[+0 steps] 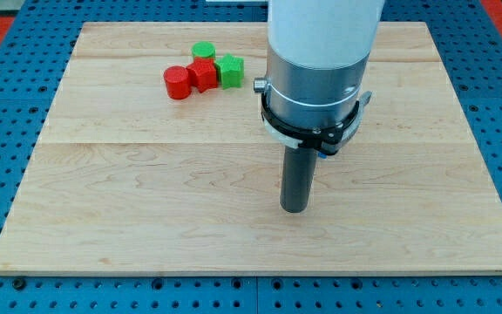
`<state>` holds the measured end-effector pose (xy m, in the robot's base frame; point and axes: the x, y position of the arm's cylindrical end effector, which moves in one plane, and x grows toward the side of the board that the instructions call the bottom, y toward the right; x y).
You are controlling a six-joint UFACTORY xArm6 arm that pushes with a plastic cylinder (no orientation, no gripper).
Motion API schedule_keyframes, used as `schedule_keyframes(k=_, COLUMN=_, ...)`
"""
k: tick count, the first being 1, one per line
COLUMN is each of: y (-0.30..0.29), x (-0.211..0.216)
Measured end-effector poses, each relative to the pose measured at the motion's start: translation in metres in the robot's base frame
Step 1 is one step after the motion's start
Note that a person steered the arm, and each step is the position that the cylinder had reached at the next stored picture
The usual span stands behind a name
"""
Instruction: Slightly push the blue triangle left to the yellow hexagon
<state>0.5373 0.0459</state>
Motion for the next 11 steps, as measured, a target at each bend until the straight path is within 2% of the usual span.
schedule_keyframes(k=6, y=0.000, x=-0.044)
schedule_keyframes(k=10, y=-0.008, x=-0.104)
schedule_keyframes(k=11, y=0.005, x=-0.107)
